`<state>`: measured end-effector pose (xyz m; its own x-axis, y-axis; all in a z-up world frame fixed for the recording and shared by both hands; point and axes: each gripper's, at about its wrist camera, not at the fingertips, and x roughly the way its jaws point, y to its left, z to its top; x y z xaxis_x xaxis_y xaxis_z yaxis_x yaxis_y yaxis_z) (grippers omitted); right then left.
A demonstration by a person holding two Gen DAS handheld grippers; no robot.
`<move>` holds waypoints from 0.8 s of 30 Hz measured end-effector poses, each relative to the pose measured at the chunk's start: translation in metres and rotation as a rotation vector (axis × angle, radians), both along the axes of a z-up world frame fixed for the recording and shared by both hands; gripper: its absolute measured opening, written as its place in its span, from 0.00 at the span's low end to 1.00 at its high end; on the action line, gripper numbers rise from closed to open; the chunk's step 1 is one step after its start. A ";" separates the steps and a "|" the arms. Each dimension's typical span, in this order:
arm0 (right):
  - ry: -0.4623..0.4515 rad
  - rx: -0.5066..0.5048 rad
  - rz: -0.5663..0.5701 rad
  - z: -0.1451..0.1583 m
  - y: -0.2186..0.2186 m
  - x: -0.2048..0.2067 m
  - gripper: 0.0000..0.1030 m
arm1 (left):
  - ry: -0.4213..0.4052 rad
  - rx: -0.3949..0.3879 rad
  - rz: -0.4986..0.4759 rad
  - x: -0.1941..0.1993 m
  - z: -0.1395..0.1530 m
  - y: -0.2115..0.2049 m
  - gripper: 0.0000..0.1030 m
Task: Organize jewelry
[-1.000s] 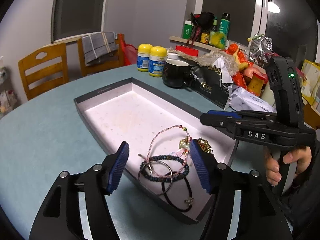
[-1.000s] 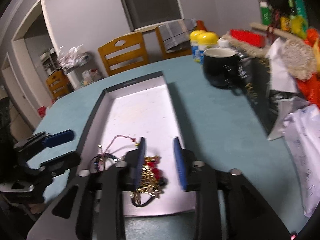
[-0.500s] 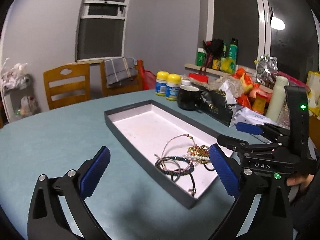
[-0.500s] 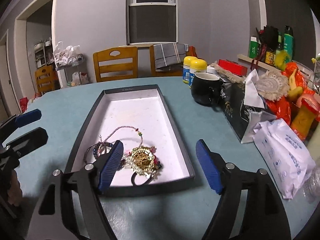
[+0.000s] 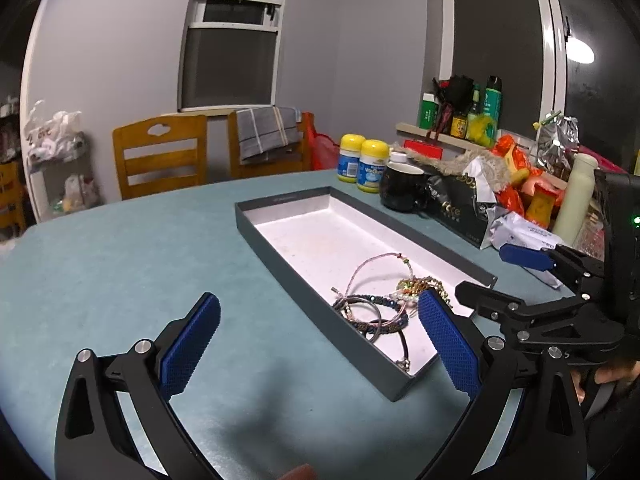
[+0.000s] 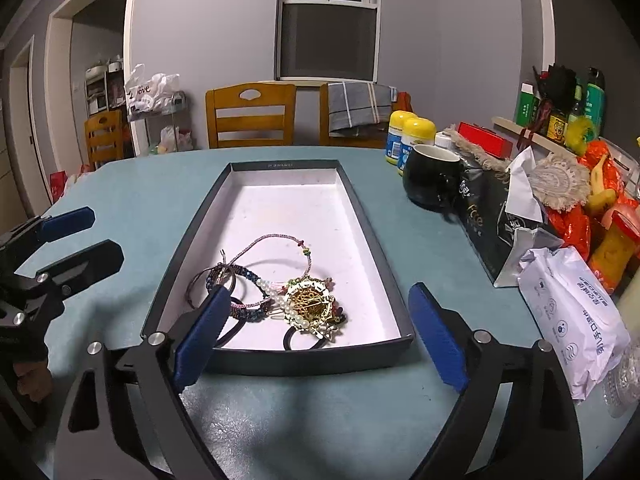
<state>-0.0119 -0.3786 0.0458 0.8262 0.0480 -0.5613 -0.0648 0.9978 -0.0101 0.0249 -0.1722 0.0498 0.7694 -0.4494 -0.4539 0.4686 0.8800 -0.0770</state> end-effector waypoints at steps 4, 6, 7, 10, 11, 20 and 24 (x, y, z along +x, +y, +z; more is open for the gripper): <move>0.008 0.003 -0.006 -0.002 0.000 0.001 0.90 | 0.012 0.004 0.003 0.002 -0.001 0.000 0.98; 0.008 0.001 -0.005 -0.002 0.000 0.001 0.91 | 0.012 0.008 0.002 0.002 -0.001 0.000 0.98; 0.009 0.002 -0.006 -0.002 0.000 0.001 0.92 | 0.011 0.009 0.001 0.001 -0.001 -0.001 0.98; 0.013 0.001 -0.005 -0.002 0.000 0.002 0.92 | 0.009 0.014 0.005 0.002 -0.001 -0.001 0.98; 0.013 0.001 -0.005 -0.002 -0.001 0.002 0.92 | 0.008 0.013 0.006 0.002 -0.001 -0.001 0.98; 0.014 0.000 -0.005 -0.002 0.000 0.002 0.92 | 0.025 0.005 0.023 0.005 -0.002 0.002 0.98; 0.014 0.000 -0.005 -0.002 0.000 0.002 0.93 | 0.021 0.014 0.028 0.005 -0.003 0.003 0.98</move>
<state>-0.0097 -0.3791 0.0435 0.8183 0.0437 -0.5732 -0.0599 0.9982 -0.0094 0.0300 -0.1697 0.0470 0.7721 -0.4211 -0.4760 0.4418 0.8940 -0.0742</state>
